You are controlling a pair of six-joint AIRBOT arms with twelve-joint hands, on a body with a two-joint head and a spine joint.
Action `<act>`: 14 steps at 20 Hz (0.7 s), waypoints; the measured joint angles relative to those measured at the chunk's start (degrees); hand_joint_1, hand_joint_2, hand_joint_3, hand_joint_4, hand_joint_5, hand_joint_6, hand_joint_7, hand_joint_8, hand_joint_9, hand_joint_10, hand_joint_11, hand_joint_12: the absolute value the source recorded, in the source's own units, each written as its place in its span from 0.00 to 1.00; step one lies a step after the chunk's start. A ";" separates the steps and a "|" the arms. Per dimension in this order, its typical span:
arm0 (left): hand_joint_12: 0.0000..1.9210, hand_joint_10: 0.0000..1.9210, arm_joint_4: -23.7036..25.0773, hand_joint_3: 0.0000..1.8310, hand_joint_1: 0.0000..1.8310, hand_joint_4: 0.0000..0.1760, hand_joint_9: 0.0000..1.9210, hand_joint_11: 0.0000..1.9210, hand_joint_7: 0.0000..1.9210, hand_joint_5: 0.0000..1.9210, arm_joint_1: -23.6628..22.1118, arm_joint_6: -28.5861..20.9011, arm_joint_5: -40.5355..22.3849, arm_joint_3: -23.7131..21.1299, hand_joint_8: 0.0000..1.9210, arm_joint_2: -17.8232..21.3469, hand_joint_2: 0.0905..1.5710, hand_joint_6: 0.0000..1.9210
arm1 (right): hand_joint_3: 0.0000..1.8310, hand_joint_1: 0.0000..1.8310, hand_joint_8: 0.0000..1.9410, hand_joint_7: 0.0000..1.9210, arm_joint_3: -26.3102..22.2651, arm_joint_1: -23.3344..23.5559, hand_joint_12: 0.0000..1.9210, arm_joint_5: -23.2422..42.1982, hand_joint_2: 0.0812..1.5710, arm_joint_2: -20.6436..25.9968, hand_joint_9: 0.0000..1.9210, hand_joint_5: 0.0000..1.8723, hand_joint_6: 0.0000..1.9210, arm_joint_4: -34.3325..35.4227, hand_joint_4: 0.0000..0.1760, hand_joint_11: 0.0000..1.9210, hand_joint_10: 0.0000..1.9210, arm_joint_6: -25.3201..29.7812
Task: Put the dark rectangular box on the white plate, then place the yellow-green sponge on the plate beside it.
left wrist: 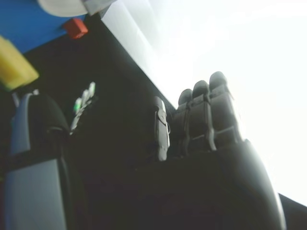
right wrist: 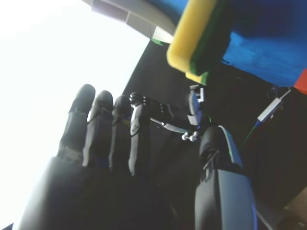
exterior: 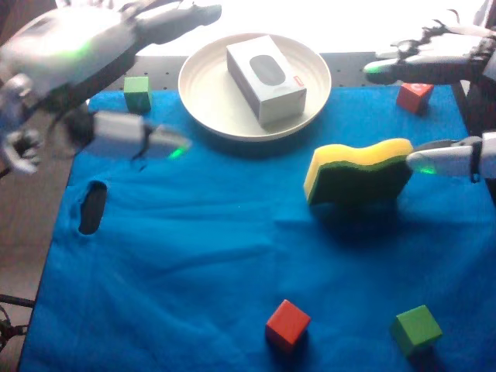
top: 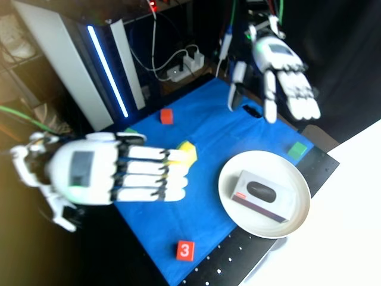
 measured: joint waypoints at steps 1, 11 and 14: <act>0.00 0.00 -0.83 0.00 0.47 0.83 0.00 0.00 0.00 0.03 1.31 0.04 -1.03 -1.07 0.00 1.62 0.56 0.00 | 0.00 0.40 0.00 0.15 0.02 0.24 0.29 -1.29 0.63 -0.33 0.13 0.24 0.00 -1.05 0.27 0.04 0.01 0.07; 0.00 0.00 -3.45 0.00 0.48 0.83 0.00 0.00 0.00 0.04 11.74 0.17 -12.63 -9.42 0.00 8.61 0.50 0.00 | 0.00 0.43 0.01 0.23 5.57 5.84 0.58 -12.09 0.60 -5.86 0.24 0.28 0.00 -11.93 0.51 0.03 0.01 3.87; 0.00 0.00 -5.35 0.00 0.50 0.91 0.00 0.00 0.00 0.04 12.37 0.17 -13.77 -10.01 0.00 8.83 0.50 0.00 | 0.00 0.46 0.00 0.27 6.14 6.56 0.54 -13.99 0.60 -7.26 0.30 0.31 0.00 -13.64 0.45 0.11 0.01 4.55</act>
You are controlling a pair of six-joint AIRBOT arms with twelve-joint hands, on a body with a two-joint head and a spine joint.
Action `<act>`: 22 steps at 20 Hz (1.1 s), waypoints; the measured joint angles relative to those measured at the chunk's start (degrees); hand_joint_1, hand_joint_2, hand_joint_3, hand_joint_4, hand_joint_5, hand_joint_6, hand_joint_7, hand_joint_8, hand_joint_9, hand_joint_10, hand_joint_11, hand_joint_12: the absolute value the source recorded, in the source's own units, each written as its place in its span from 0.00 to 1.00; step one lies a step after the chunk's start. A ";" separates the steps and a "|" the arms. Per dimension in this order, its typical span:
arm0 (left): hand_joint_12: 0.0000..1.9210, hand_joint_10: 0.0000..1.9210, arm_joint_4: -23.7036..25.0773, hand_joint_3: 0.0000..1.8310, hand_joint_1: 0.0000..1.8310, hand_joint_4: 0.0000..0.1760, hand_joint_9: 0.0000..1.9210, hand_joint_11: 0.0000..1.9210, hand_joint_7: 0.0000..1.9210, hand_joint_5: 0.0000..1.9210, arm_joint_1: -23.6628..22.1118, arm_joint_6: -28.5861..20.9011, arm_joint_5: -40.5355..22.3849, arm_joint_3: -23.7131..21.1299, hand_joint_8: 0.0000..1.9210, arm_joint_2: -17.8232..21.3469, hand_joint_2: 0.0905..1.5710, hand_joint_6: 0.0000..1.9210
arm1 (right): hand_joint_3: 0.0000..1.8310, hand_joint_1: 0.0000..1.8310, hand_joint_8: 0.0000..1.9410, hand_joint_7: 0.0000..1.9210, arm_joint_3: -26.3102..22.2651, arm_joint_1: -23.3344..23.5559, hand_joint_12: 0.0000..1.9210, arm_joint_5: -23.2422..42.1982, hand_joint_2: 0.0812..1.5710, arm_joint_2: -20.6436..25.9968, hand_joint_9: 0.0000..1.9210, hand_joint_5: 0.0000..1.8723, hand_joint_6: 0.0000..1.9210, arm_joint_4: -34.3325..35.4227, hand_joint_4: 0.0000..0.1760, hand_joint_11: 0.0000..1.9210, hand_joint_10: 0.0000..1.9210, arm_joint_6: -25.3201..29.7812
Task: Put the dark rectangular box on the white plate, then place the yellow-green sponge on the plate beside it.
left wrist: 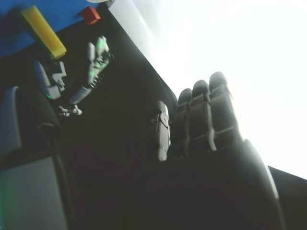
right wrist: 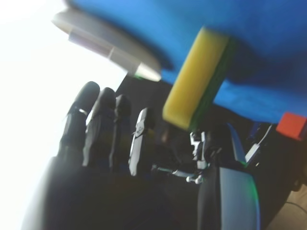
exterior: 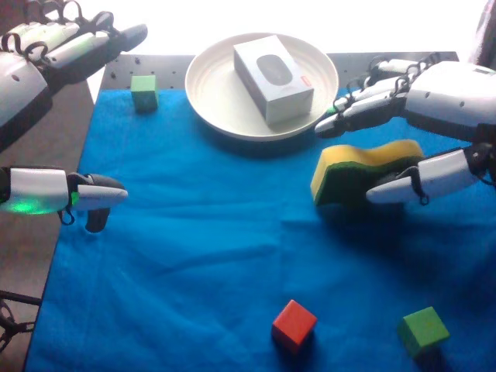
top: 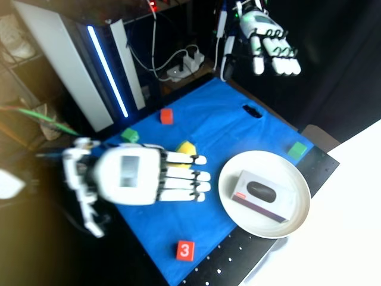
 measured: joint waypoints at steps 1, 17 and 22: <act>0.00 0.00 0.04 0.00 0.51 0.91 0.00 0.00 0.00 0.04 0.00 0.00 -0.63 0.00 0.00 0.00 0.50 0.00 | 0.00 0.47 0.01 0.29 0.15 0.31 0.55 -0.20 0.60 -0.22 0.33 0.33 0.01 -0.07 0.43 0.15 0.03 0.04; 0.00 0.00 -0.13 0.00 0.52 0.79 0.00 0.00 0.00 0.07 1.29 -0.70 -2.14 -0.13 0.00 -0.39 0.51 0.00 | 0.00 0.75 1.00 0.44 1.27 5.81 1.00 -1.99 0.64 -0.81 0.52 0.35 0.93 -0.87 0.00 0.57 1.00 0.09; 0.00 0.00 -0.92 0.00 0.49 0.77 0.00 0.00 0.00 0.07 1.38 -0.74 -2.34 -0.13 0.00 -0.66 0.50 0.00 | 0.00 0.72 0.99 0.41 5.90 10.86 1.00 -1.68 0.66 -3.74 0.47 0.39 0.79 0.46 0.00 0.51 1.00 0.02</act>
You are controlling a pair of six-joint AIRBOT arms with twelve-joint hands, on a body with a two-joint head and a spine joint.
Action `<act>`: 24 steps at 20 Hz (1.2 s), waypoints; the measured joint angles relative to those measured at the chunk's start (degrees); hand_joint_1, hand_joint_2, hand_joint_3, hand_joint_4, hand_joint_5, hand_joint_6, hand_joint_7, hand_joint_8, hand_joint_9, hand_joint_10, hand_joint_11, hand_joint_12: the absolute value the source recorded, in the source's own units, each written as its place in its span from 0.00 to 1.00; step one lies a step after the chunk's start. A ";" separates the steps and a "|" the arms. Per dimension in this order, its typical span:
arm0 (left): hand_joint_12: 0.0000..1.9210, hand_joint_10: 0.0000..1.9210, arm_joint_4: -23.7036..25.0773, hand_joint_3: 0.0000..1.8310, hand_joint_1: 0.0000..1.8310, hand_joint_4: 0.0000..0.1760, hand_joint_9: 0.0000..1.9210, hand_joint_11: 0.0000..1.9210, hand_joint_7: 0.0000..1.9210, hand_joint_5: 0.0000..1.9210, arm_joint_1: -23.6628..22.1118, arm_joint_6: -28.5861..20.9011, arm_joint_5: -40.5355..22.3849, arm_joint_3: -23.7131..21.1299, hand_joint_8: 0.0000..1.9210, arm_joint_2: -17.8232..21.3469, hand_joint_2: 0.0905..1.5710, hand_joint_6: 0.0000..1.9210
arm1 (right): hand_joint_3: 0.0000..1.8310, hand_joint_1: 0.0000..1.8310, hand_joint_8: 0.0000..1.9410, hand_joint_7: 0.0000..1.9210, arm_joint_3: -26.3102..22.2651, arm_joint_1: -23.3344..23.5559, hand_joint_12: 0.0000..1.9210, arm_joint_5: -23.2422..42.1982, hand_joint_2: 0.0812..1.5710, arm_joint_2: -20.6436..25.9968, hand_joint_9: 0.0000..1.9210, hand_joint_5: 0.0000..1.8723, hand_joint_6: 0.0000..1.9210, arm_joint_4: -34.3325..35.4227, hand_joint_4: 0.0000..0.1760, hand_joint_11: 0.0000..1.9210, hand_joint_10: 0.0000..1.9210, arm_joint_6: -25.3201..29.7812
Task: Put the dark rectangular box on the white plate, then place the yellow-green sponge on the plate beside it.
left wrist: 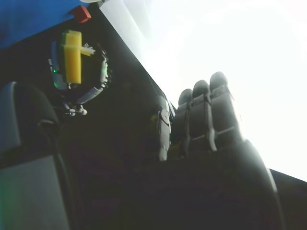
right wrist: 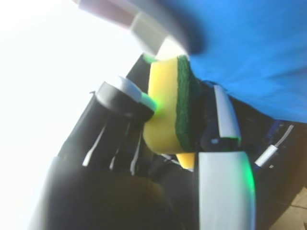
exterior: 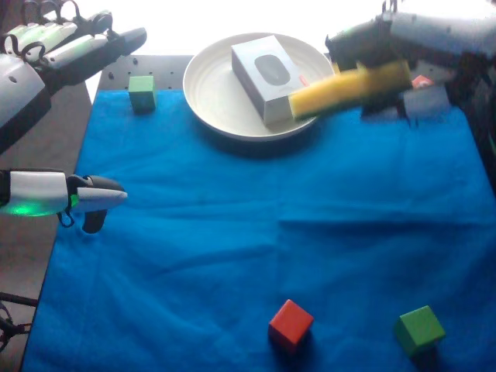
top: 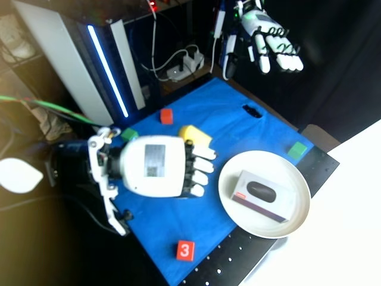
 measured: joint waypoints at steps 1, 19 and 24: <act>0.00 0.00 0.02 0.00 0.49 0.83 0.00 0.00 0.00 0.07 0.00 0.00 -0.09 0.00 0.00 -0.24 0.50 0.00 | 0.00 0.65 0.84 0.42 1.36 0.81 1.00 -0.20 0.69 -1.22 0.45 0.48 0.61 0.39 0.00 0.46 0.93 -0.02; 0.00 0.00 0.79 0.00 0.50 0.73 0.00 0.00 0.00 0.07 -0.02 -1.92 0.57 1.62 0.00 -2.27 0.49 0.00 | 0.00 0.64 0.68 0.42 17.40 8.35 0.98 -10.91 0.67 -17.86 0.40 0.56 0.44 2.86 0.00 0.37 0.82 -0.76; 0.00 0.00 0.79 0.00 0.50 0.83 0.00 0.00 0.00 0.09 0.00 -2.51 0.63 1.64 0.00 -2.27 0.50 0.01 | 0.00 0.44 0.01 0.08 17.38 8.35 0.61 -11.13 0.54 -17.86 0.12 0.13 0.00 2.56 0.89 0.00 0.06 -0.83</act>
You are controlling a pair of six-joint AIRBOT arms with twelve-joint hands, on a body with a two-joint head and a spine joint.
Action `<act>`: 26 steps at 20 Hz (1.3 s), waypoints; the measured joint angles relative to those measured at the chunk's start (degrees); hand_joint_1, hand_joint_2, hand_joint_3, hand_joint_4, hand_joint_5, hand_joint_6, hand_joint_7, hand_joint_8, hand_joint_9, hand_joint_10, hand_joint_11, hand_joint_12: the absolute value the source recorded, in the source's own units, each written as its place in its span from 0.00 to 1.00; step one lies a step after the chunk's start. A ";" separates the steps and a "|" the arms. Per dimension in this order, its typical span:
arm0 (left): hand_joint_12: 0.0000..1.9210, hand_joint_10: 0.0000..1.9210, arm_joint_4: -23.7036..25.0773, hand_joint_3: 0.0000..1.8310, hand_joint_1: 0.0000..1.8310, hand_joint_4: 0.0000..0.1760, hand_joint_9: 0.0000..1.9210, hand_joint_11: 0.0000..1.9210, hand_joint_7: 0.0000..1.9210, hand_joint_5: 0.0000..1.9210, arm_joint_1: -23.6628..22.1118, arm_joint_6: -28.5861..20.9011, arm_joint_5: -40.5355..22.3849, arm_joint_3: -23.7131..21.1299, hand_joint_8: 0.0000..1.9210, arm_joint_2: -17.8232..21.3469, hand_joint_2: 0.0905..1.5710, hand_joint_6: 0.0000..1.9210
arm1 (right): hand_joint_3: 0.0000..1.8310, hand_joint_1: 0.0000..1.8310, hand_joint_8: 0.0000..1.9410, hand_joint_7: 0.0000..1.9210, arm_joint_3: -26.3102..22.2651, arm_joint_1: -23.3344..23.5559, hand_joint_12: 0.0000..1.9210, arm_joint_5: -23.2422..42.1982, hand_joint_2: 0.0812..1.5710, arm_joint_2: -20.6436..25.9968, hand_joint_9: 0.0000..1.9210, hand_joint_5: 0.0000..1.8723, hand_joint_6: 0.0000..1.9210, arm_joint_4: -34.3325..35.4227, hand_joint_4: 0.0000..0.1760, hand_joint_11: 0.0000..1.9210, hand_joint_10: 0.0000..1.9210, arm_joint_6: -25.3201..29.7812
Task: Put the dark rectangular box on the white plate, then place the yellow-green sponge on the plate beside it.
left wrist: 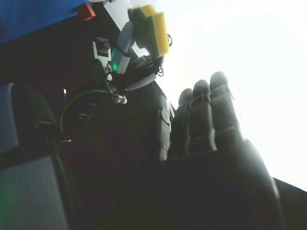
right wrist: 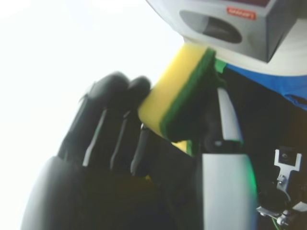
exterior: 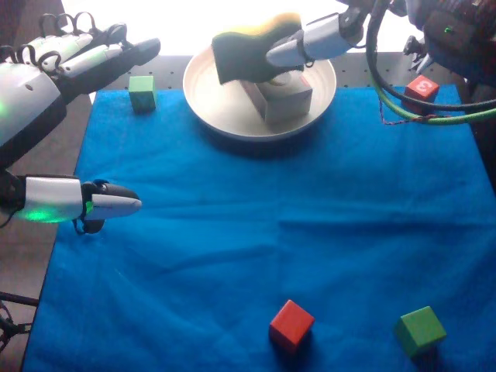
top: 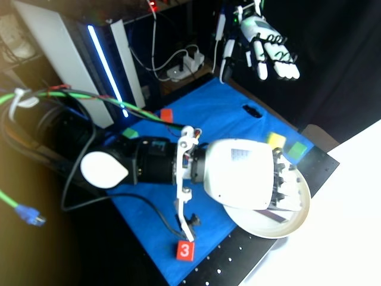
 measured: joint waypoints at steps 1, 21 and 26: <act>0.00 0.00 0.00 0.00 0.50 0.82 0.00 0.00 0.00 0.09 0.00 0.00 -0.02 0.00 0.00 0.00 0.50 0.01 | 0.00 0.45 0.00 0.06 -0.17 0.02 0.58 0.02 0.54 0.00 0.11 0.11 0.00 0.00 0.98 0.00 0.03 0.00; 0.00 0.00 -0.07 0.00 0.48 0.67 0.00 0.00 0.00 0.10 0.00 -0.55 -0.24 0.00 0.00 -0.28 0.52 0.00 | 0.00 0.39 0.01 0.04 -7.69 0.00 0.44 3.30 0.54 6.05 0.07 0.06 0.01 0.44 1.00 0.00 0.01 -0.02; 0.00 0.00 -0.48 0.01 0.45 0.49 0.00 0.00 0.00 0.08 1.20 -3.06 -3.74 -0.13 0.00 0.35 0.56 0.00 | 0.00 0.37 0.00 0.06 -15.47 -7.41 0.01 15.98 0.56 15.10 0.00 0.07 0.00 12.15 1.00 0.00 0.02 -0.22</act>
